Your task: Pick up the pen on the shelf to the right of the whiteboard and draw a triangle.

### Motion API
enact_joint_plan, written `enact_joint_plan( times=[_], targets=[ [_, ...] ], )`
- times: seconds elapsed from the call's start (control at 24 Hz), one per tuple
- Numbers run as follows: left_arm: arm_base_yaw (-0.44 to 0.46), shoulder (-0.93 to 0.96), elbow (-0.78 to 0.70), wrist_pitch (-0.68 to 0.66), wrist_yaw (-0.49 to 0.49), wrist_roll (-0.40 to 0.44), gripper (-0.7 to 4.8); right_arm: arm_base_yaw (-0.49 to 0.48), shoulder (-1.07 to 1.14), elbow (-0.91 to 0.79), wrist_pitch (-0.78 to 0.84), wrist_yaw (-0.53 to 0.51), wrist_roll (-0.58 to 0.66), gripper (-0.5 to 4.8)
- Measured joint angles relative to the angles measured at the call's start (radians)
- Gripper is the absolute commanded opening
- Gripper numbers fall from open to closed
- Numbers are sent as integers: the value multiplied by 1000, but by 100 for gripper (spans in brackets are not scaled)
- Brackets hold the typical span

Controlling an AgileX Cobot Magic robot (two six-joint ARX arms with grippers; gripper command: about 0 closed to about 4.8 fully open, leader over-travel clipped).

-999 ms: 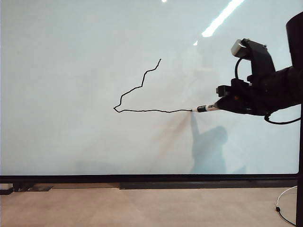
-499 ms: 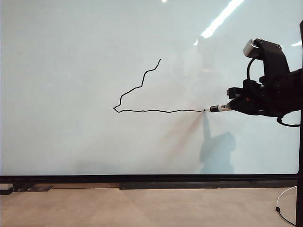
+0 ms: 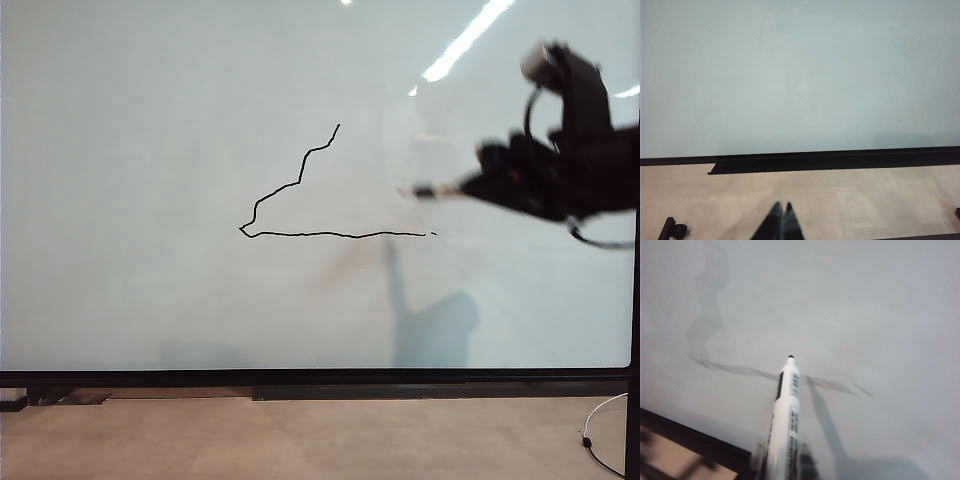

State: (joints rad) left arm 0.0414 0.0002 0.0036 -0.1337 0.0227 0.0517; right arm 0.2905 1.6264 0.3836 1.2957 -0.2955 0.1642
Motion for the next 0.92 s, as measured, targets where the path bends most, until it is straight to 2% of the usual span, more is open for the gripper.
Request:
enact_joint_plan(
  times=[0.04, 0.12, 0.42, 0.92],
  targets=[
    [0, 0, 0, -1, 0, 0, -5, 15, -3, 16, 42, -50, 46, -3],
    [0, 0, 0, -1, 0, 0, -5, 28, -3, 44, 61, -82, 104, -3],
    [0, 0, 0, -1, 0, 0, -5, 79, -3, 122, 100, -106, 189, -3],
    [0, 0, 0, -1, 0, 0, -5, 97, 16, 192, 23, -20, 235, -3]
  ],
)
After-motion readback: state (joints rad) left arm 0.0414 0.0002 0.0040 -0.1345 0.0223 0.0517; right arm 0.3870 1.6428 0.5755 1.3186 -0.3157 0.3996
